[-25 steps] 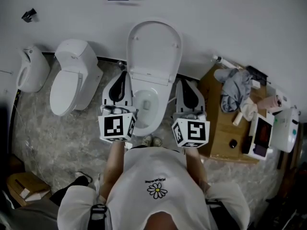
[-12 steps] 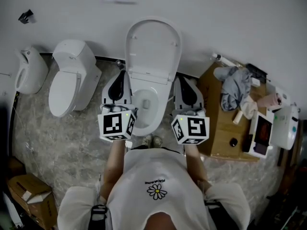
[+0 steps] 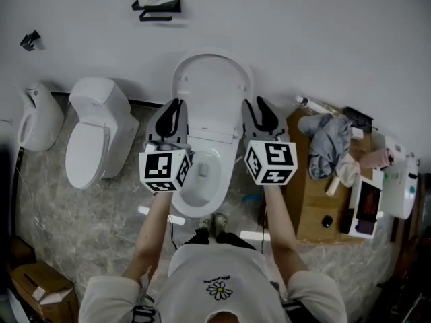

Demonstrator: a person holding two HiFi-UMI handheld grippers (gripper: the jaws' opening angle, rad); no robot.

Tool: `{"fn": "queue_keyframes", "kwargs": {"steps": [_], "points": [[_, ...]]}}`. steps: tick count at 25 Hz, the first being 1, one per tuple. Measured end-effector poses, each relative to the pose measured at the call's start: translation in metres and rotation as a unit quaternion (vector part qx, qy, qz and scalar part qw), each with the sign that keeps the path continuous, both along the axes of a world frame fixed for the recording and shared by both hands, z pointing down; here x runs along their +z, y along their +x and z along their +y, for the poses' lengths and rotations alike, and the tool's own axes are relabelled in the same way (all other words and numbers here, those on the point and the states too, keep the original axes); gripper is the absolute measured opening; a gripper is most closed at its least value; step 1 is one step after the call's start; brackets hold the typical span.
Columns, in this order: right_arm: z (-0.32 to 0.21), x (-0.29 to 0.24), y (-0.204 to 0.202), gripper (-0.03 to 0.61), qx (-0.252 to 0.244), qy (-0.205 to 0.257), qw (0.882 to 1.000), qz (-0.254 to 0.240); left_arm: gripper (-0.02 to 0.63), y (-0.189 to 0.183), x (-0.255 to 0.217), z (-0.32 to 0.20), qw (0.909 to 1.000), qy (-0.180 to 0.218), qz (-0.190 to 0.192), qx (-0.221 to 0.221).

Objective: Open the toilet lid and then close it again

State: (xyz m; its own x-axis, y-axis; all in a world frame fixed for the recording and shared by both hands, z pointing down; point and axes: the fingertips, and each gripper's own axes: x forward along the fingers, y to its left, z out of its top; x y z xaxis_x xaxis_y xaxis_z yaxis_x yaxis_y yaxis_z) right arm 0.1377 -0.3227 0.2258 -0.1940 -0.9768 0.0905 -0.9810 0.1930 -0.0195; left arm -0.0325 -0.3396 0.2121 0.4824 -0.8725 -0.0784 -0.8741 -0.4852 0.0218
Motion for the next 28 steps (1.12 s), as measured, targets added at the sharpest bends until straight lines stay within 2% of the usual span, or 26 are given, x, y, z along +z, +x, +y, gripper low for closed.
{"fn": "queue_keyframes", "kwargs": {"steps": [4,6,8,11,13,18,21,24,28], "points": [[-0.057,0.010,0.011,0.132,0.004,-0.022,0.999,0.033,0.149,0.014,0.010,-0.062,0.9993,-0.009,-0.031,0.017],[-0.088,0.022,0.013,0.147,0.003,-0.043,0.998,0.051,0.223,0.021,0.021,-0.098,0.9977,-0.019,-0.060,0.025],[-0.115,0.040,0.015,0.160,-0.005,-0.075,0.995,0.060,0.249,0.027,0.037,-0.133,0.9946,-0.032,-0.095,0.029],[-0.150,0.065,0.021,0.191,-0.002,-0.112,0.992,0.059,0.253,0.032,0.062,-0.180,0.9911,-0.058,-0.113,0.041],[-0.170,0.081,0.030,0.191,0.010,-0.129,0.989,0.069,0.253,0.031,0.078,-0.203,0.9898,-0.077,-0.110,0.047],[-0.201,0.117,0.040,0.190,0.018,-0.161,0.981,0.107,0.265,0.035,0.121,-0.241,0.9811,-0.113,-0.146,0.059],[-0.208,0.130,0.040,0.190,0.025,-0.177,0.976,0.123,0.267,0.038,0.140,-0.254,0.9768,-0.124,-0.166,0.054],[-0.216,0.137,0.039,0.189,0.033,-0.186,0.973,0.129,0.265,0.034,0.149,-0.268,0.9762,-0.132,-0.169,0.037],[-0.222,0.139,0.042,0.146,0.051,-0.184,0.973,0.130,0.259,0.034,0.151,-0.276,0.9755,-0.129,-0.176,0.027]]}}
